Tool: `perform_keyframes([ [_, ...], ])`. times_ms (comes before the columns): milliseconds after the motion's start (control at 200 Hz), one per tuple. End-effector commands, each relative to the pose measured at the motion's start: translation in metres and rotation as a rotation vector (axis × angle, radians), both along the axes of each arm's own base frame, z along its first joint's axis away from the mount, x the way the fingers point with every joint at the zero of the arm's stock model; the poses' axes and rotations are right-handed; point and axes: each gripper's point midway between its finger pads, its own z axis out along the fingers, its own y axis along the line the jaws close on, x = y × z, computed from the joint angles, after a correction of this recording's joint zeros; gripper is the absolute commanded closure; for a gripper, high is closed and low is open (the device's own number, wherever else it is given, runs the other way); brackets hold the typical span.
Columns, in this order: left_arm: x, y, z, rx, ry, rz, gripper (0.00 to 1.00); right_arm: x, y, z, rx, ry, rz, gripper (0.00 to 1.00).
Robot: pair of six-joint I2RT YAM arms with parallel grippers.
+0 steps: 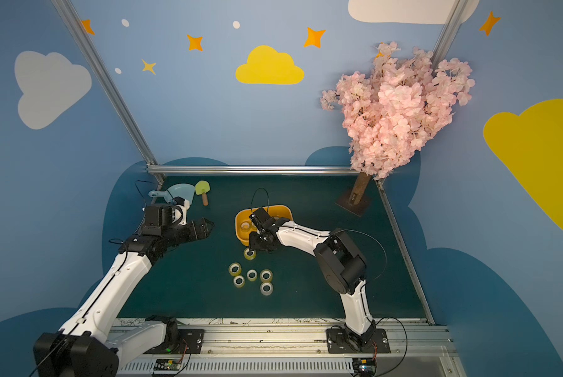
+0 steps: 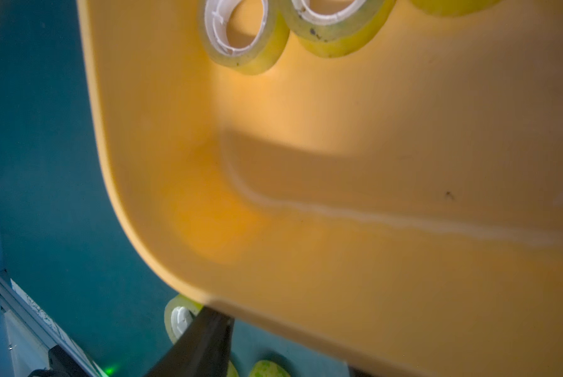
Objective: Put the transparent tape into the storage box
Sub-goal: Move the storage box to the center of the board.
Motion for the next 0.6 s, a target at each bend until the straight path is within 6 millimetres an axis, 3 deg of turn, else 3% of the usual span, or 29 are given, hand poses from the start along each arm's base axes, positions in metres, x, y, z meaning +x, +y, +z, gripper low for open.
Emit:
perform_keyframes([
  [0, -0.002, -0.001, 0.007, -0.010, -0.016, -0.005, 0.00, 0.016, 0.012, 0.003, 0.032, -0.012, -0.017, 0.44],
  [150, -0.002, -0.001, 0.008, -0.010, -0.019, -0.006, 0.00, 0.021, 0.017, -0.002, 0.025, -0.001, -0.006, 0.45],
  [325, -0.002, -0.001, 0.011, -0.011, -0.030, -0.006, 0.00, 0.005, 0.009, 0.000, -0.017, -0.021, 0.023, 0.45],
  [591, -0.005, -0.006, 0.012, -0.032, -0.031, -0.029, 0.00, -0.016, -0.006, -0.014, -0.127, -0.027, 0.052, 0.46],
])
